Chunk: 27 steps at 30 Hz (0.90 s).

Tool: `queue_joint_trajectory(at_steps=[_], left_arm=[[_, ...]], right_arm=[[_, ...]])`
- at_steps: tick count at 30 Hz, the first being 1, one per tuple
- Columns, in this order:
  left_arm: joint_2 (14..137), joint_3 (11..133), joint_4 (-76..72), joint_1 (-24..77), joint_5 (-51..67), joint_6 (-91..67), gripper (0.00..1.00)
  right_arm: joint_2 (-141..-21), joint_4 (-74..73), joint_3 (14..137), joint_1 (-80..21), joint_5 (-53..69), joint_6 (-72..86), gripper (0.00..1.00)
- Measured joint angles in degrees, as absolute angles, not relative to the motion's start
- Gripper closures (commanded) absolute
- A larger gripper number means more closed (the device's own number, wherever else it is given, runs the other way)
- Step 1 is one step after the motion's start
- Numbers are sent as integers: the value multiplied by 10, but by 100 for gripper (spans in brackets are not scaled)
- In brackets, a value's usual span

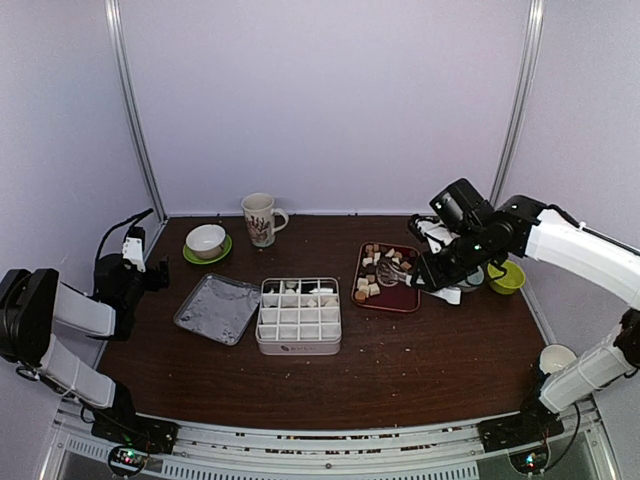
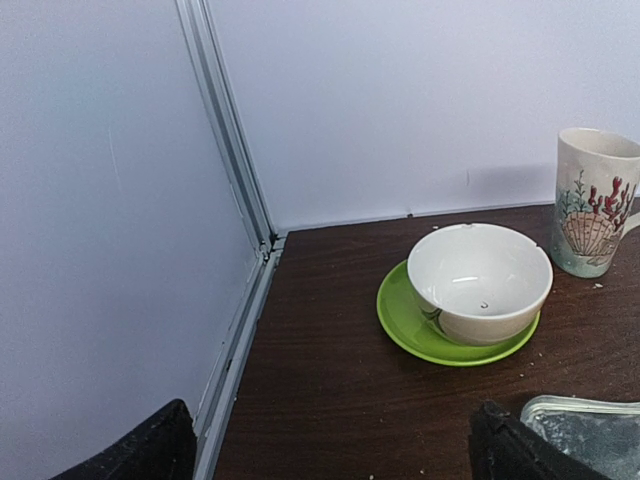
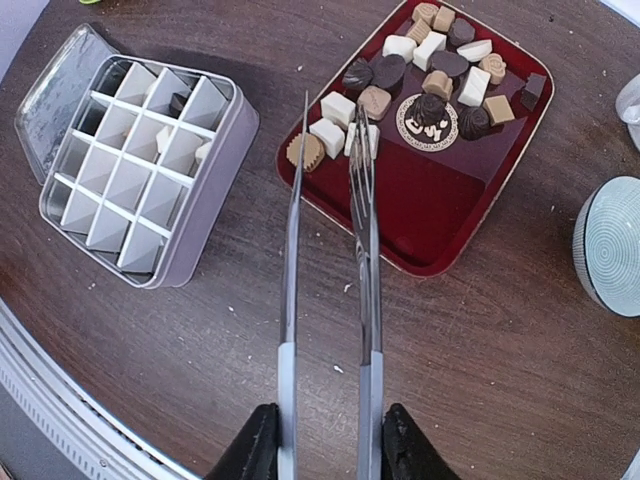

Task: Pack the chocolate
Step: Pick up the fake chocolate from the plate.

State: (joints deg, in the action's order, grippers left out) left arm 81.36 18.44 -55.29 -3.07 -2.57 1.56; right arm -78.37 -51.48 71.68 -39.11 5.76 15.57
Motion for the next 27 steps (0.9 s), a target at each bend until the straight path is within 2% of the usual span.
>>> queue_joint_trajectory(at_steps=[11,27], left_arm=[[814,184,-553,-31,-26,16,2],[814,184,-553,-31,-26,16,2]], right_arm=[[-919,-651,877,-362,93,169,68],[-985,-800,993,-350,119,157,68]])
